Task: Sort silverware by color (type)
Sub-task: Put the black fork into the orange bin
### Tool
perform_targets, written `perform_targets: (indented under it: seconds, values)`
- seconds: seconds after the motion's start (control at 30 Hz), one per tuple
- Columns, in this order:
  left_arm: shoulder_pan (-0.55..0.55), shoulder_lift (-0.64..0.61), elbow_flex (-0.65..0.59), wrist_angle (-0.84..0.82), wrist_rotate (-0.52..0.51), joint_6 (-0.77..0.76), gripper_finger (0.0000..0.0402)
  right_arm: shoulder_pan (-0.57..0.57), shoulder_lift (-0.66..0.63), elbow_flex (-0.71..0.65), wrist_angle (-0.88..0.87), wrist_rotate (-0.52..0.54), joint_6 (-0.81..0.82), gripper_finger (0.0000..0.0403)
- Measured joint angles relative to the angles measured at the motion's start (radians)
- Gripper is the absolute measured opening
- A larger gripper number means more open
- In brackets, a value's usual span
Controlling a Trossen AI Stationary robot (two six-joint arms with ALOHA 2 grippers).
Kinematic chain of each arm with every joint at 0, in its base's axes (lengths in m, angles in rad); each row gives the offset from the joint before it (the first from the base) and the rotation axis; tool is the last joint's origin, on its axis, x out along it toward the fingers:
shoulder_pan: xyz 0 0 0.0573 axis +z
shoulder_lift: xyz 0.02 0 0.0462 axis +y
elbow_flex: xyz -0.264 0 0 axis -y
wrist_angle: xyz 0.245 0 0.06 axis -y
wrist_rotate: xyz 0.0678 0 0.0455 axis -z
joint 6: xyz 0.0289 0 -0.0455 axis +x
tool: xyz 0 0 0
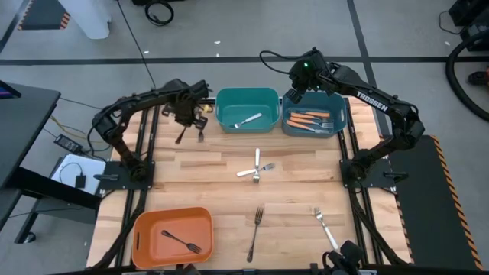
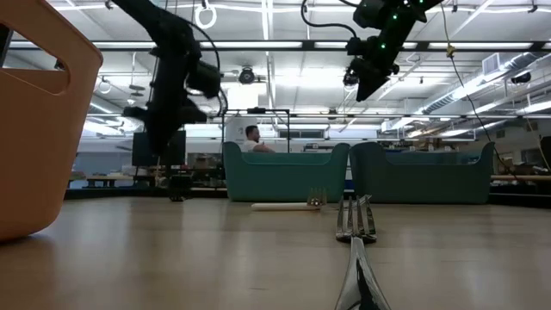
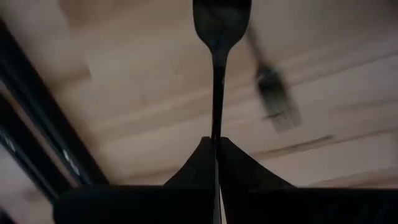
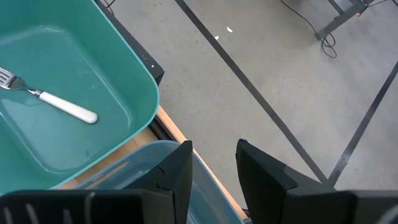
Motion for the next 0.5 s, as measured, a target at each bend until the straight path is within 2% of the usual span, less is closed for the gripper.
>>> perform_targets:
  seconds: [0.13, 0.3, 0.4, 0.5]
  values:
    - [0.002, -0.085, 0.056, -0.018, -0.001, 0.037, 0.0009, 0.001, 0.0, 0.0, 0.0, 0.001, 0.006, 0.0131]
    - [0.012, -0.217, 0.107, 0.004, -0.002, 0.012, 0.0009, 0.002, 0.0, 0.0, 0.02, -0.021, 0.069, 0.0131]
    - [0.004, -0.291, 0.117, 0.073, -0.005, -0.014, 0.0009, 0.002, 0.0, 0.0, 0.048, -0.11, 0.124, 0.0131]
    - [-0.019, -0.345, 0.117, 0.214, -0.005, -0.002, 0.0009, 0.002, 0.0, 0.0, 0.1, -0.249, 0.206, 0.0131]
